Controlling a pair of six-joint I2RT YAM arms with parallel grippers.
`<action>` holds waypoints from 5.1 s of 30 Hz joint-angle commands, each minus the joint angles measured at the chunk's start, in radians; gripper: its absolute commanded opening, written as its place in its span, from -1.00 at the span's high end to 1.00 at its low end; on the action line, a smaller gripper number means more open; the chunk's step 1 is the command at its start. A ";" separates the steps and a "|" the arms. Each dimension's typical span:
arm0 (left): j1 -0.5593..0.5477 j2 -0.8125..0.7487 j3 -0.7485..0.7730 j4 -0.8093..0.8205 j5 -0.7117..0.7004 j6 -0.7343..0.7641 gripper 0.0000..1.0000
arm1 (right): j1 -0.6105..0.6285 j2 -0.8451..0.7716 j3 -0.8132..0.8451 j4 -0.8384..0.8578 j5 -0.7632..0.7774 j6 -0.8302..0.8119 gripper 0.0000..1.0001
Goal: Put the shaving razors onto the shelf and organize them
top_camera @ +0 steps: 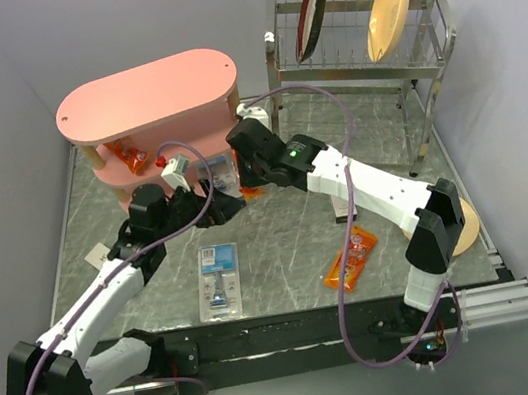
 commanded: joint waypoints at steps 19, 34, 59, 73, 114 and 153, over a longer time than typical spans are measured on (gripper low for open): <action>-0.026 0.106 0.099 0.097 -0.077 -0.110 -0.79 | 0.017 0.012 0.053 0.027 0.052 0.006 1.00; -0.018 0.182 0.090 0.284 -0.018 -0.087 -0.20 | 0.019 -0.008 0.036 0.044 0.006 -0.007 1.00; 0.295 -0.003 -0.081 0.550 0.156 -0.151 0.98 | -0.104 -0.207 0.049 0.015 -0.128 -0.307 -0.56; 0.302 0.011 -0.079 0.522 0.087 -0.240 0.98 | -0.154 -0.178 -0.022 0.082 -0.471 -0.379 -0.65; 0.342 0.221 0.050 0.482 0.068 -0.276 0.84 | -0.263 0.190 -0.073 0.738 -0.916 0.499 -0.21; 0.339 -0.015 0.231 -0.189 0.341 0.068 -0.44 | -0.225 0.271 -0.007 0.812 -0.884 0.588 0.35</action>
